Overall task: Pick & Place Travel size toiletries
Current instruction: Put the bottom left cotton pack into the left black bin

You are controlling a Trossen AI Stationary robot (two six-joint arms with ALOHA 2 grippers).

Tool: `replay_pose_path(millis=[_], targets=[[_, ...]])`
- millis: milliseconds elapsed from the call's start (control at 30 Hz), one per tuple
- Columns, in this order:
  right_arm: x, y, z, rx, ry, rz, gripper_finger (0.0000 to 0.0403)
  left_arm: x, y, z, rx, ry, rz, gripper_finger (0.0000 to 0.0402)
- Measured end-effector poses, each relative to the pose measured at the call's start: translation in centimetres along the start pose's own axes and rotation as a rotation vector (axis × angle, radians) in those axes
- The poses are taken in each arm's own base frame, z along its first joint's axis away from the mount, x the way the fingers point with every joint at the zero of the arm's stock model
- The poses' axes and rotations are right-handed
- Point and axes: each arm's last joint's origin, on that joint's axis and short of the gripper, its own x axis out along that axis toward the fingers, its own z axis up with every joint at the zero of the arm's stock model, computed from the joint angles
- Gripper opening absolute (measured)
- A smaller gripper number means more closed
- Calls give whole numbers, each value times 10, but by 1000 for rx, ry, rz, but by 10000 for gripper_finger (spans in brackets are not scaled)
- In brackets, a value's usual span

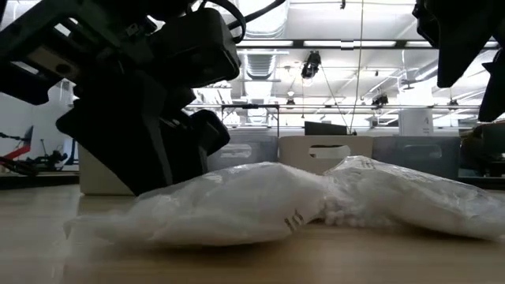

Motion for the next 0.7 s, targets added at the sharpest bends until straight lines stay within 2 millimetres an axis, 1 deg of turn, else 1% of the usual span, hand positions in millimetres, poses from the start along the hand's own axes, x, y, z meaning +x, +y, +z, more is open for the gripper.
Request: replay_pose_path(millis=[100,300,433,533,700], targets=[[1,-2,0,7,-1,-6,333,0,0,0,16,4,0,176],[3,-3,0,16,-2,-11,319,-1,0,0,27,18,-6,86],[3,-3,0,16,-1,-12,313,-8,-4,7,26,41,-25,46],[3,-3,0,15,1,-12,309,-24,-8,19,46,48,-25,30],[3,-3,0,0,1,-14,302,-67,-14,46,102,47,20,16]])
